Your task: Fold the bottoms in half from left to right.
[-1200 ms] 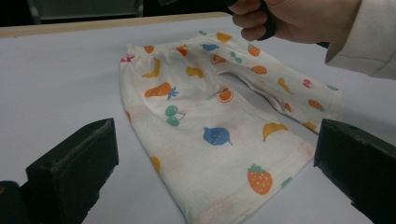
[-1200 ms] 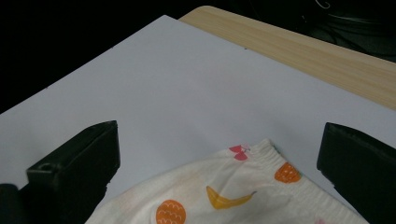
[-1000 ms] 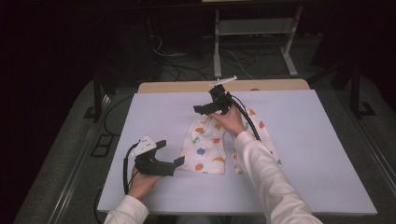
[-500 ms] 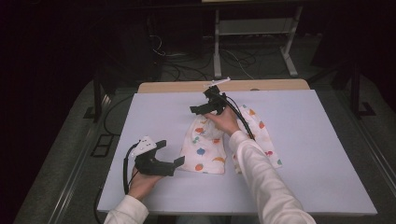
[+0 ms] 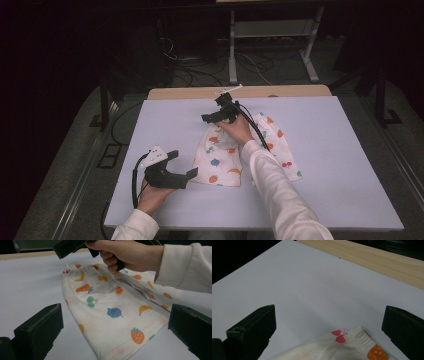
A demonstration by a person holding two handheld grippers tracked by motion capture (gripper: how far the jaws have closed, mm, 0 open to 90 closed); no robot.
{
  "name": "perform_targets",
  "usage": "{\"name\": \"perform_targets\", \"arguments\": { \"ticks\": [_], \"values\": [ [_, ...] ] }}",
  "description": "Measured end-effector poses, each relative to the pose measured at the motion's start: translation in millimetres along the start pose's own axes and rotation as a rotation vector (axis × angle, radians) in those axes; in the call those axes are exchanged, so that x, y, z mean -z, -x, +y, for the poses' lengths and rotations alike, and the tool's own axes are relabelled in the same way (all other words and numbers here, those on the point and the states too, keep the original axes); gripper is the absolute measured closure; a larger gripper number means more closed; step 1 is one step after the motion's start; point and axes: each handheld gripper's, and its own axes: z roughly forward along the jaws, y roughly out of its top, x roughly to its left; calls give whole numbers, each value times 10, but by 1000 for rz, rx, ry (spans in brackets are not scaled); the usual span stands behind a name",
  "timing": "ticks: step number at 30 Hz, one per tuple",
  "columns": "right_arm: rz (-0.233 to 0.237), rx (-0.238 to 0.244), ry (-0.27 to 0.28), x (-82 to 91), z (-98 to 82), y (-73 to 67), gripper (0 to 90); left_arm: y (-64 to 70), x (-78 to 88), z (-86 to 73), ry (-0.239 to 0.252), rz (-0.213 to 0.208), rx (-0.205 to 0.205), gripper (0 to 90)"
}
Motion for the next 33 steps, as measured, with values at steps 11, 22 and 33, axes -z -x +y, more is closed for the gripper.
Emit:
{"name": "perform_targets", "arguments": {
  "ticks": [11,22,33],
  "values": [
    [-15,-19,-13,-152,-62,49,0,-1,3,0,2,0,2,0],
    [-70,-63,-24,-202,-99,60,181,-3,2,0,3,2,3,0],
    [-155,-150,-23,-209,-113,61,465,-1,3,1,3,2,1,0]
  ]
}}
